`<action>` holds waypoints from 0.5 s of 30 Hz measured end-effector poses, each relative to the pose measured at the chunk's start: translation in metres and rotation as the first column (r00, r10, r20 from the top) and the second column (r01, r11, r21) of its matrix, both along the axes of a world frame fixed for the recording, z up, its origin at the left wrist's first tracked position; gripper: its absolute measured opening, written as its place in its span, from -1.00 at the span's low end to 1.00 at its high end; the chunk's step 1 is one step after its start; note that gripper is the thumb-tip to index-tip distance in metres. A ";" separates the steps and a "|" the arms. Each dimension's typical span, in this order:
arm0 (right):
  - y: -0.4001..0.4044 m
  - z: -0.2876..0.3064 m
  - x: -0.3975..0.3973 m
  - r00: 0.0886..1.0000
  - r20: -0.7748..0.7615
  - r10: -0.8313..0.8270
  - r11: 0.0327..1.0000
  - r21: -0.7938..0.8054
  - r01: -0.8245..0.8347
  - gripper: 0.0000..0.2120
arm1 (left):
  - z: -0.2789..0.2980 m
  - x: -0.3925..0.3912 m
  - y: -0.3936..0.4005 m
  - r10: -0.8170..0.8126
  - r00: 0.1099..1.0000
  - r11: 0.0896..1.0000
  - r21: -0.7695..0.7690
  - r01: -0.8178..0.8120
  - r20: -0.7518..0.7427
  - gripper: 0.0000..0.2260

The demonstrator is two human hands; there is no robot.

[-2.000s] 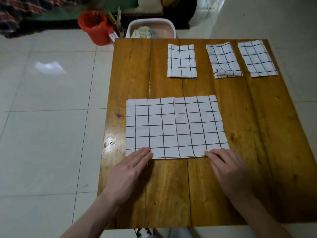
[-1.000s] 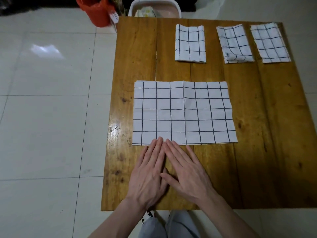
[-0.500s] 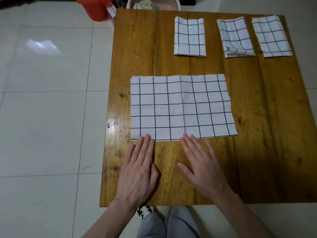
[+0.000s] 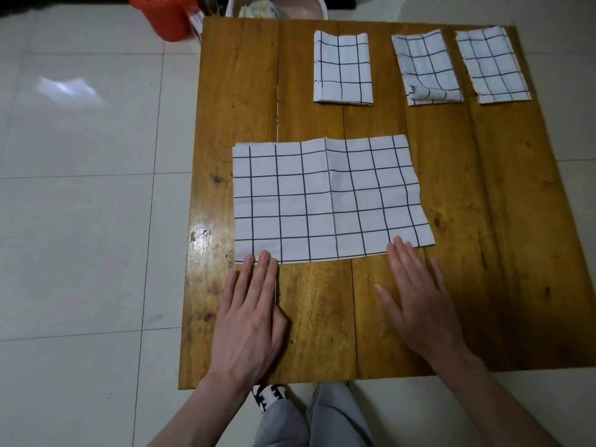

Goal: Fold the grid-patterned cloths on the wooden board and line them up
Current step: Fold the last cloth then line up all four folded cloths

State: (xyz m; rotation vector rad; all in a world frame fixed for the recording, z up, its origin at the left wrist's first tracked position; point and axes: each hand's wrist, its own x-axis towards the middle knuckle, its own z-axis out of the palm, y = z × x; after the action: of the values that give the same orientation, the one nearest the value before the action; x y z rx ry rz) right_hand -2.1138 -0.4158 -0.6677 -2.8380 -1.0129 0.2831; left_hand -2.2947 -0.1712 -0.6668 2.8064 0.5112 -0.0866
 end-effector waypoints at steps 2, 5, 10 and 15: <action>-0.003 -0.001 0.002 0.998 0.014 -0.059 0.998 0.015 0.059 -0.30 | 0.000 0.000 -0.001 0.004 1.000 1.000 0.001 -0.004 0.000 -0.36; -0.010 -0.001 0.009 0.983 0.031 -0.183 0.983 0.035 0.182 -0.30 | 0.000 0.000 -0.001 0.008 1.000 1.000 -0.003 -0.008 -0.005 -0.38; -0.012 -0.001 0.011 0.976 0.065 -0.207 0.978 0.034 0.205 -0.30 | 0.000 0.001 -0.003 0.021 1.000 1.000 -0.011 -0.021 -0.017 -0.40; -0.008 -0.001 0.009 0.970 0.083 -0.230 0.973 0.043 0.227 -0.32 | 0.001 0.003 -0.003 0.045 0.998 0.999 0.003 -0.045 -0.040 -0.40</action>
State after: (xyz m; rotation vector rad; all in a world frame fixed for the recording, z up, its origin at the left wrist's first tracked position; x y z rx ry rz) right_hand -2.1050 -0.4236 -0.6688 -2.9216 -0.6863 0.1193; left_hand -2.2919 -0.1745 -0.6662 2.7985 0.5834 -0.1329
